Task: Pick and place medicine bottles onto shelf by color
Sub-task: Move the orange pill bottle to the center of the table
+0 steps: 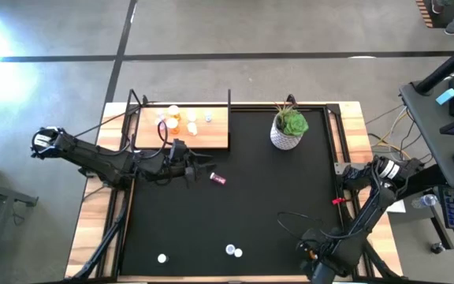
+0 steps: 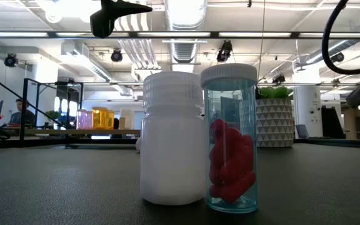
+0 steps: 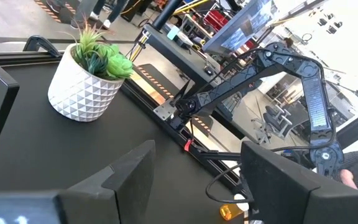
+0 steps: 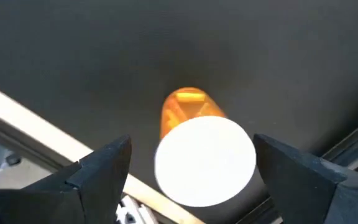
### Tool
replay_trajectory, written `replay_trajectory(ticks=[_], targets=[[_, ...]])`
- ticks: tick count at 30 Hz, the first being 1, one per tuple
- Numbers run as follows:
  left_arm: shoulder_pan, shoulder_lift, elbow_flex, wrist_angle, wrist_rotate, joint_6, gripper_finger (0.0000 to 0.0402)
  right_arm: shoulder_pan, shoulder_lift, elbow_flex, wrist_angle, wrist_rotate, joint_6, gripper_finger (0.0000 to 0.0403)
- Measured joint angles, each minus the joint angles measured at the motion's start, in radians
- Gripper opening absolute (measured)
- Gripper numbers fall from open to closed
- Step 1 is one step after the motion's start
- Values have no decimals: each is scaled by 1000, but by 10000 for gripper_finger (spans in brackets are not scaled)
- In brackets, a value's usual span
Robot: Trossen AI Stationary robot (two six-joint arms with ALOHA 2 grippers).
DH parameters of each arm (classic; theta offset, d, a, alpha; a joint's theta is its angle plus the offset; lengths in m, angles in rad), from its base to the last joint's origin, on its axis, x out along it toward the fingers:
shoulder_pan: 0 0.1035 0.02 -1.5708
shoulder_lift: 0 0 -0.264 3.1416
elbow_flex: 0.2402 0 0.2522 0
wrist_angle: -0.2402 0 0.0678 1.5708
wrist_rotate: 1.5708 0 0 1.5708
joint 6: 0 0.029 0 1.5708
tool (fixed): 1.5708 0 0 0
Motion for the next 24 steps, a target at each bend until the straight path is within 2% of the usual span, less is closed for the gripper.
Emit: replay_trajectory(ticks=[7,10,18,21,24], targets=[[0,0,0,0,0,0,221,-6,-2,-7,-5,-11,-1,321],[0,0,0,0,0,0,221,-6,-2,-7,-3,-31,-13,298],[0,0,0,2,0,-1,221,-6,-2,-6,0,-38,-21,205],[0,0,0,21,0,-1,221,-14,-2,7,0,-53,-30,194],[0,-3,6,25,0,0,221,-44,-2,31,-14,-54,-73,201]])
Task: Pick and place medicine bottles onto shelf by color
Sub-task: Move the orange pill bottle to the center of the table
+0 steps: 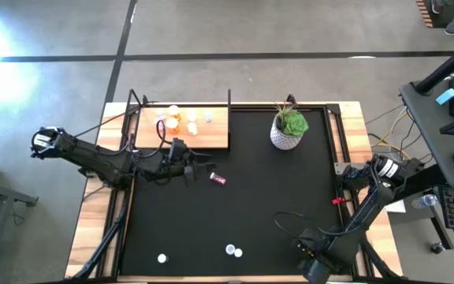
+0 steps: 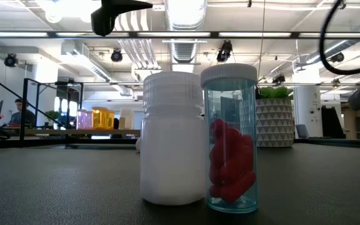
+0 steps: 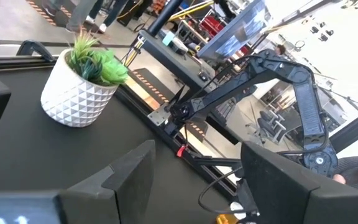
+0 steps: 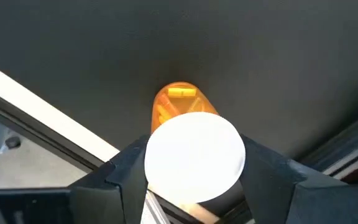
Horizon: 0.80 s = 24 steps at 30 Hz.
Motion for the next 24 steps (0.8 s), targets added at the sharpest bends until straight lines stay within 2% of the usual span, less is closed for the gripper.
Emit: replay_trajectory(ticks=[5,15,24], targets=[[0,0,44,-26,5,31,221,-125,0,31,-47,25,-181,221],[0,-2,91,-89,11,35,221,-504,1,97,-39,117,-633,214],[0,-14,93,-91,16,35,221,-750,2,118,47,160,-832,214]])
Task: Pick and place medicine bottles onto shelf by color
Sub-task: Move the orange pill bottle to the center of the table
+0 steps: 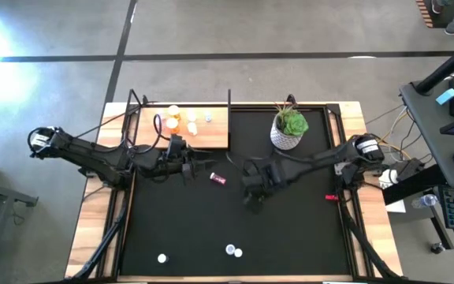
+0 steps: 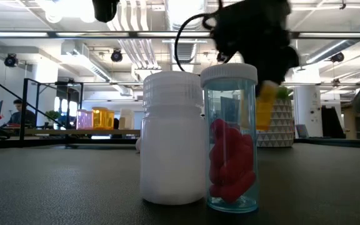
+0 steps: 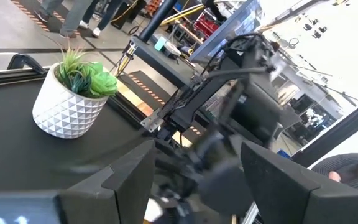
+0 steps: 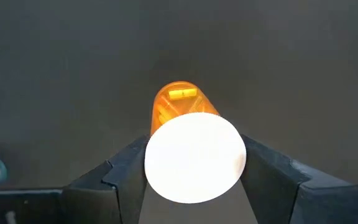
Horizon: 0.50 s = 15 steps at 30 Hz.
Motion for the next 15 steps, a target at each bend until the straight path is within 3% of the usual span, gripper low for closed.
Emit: replay_trajectory(ticks=[8,15], targets=[[3,-54,0,-21,1,0,221,-118,1,-6,79,0,-53,214],[17,-113,0,-96,1,0,221,-139,72,-10,164,-21,-75,215]])
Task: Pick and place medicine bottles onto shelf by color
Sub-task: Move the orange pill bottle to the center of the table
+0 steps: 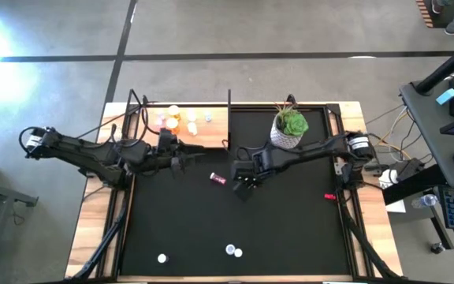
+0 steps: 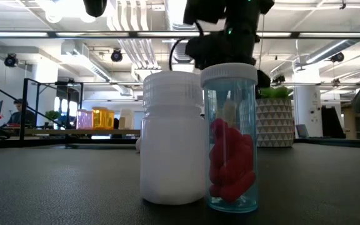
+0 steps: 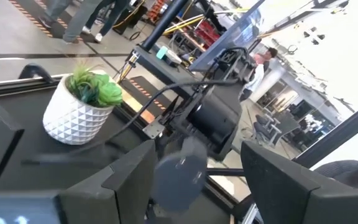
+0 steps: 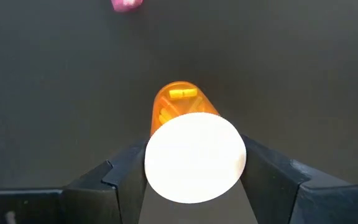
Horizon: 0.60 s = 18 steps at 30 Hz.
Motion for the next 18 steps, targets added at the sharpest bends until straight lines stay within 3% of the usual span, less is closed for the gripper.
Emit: replay_trajectory(ticks=[18], targets=[[4,-58,-2,-40,0,51,221,-5,139,122,-30,-6,-17,215]])
